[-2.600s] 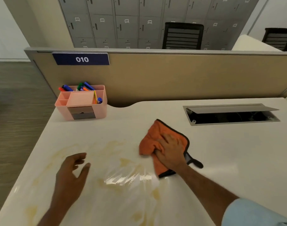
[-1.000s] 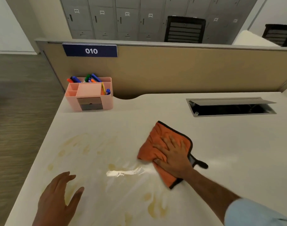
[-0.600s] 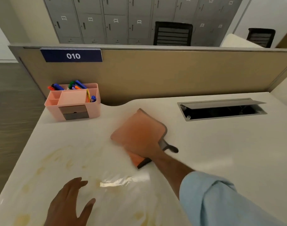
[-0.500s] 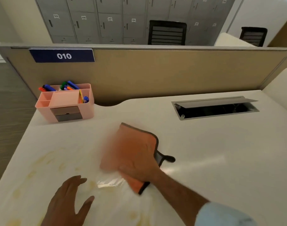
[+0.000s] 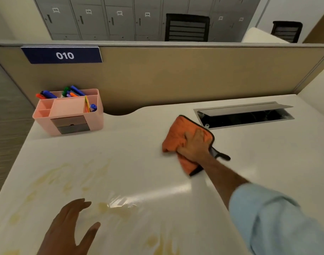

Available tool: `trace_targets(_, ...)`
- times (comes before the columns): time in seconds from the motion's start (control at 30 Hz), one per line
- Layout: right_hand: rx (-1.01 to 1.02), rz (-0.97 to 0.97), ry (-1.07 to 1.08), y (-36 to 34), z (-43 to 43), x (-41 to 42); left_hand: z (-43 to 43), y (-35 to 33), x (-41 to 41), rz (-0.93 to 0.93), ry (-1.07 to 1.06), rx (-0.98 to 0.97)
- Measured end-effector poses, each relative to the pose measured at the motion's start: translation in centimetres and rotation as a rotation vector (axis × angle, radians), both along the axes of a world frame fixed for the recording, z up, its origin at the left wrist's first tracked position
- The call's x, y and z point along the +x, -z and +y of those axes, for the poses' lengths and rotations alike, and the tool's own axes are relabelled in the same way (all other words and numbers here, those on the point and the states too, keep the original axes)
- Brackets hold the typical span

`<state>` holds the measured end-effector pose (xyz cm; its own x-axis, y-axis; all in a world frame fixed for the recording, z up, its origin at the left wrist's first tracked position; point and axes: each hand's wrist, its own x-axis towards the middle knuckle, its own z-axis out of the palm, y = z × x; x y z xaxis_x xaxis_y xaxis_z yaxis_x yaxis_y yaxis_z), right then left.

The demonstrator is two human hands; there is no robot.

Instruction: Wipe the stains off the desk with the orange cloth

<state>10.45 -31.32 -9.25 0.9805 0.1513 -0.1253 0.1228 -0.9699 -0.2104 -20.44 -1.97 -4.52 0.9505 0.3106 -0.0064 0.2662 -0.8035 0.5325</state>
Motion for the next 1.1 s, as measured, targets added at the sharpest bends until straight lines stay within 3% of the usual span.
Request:
trace_targets(0.2,-0.013,0.005,-0.115,0.1,7.6,2.9,0.6,1.1,-0.3,-0.064,-0.057,-0.026)
trace_targets(0.33,-0.019,-0.036,-0.350,0.7,10.2,-1.5,1.0,1.1,0.4,-0.014,-0.058,0.056)
trace_targets(0.47,0.073,-0.142,-0.477,1.6,7.2,-6.7,2.9,1.1,0.5,0.003,-0.048,0.119)
trace_targets(0.63,0.008,-0.152,-0.288,1.9,3.6,-5.9,7.5,2.2,-0.6,0.014,-0.067,0.187)
trace_targets(0.83,-0.005,-0.055,-0.089,1.4,10.2,-0.9,10.1,2.8,1.4,-0.004,-0.086,0.224)
trace_targets(0.97,-0.016,-0.059,-0.341,1.5,14.9,-5.0,10.0,3.2,2.3,0.004,-0.097,0.224)
trace_targets(1.1,0.101,-0.119,-0.632,1.7,12.1,-12.4,9.4,2.7,2.0,0.008,-0.101,0.168)
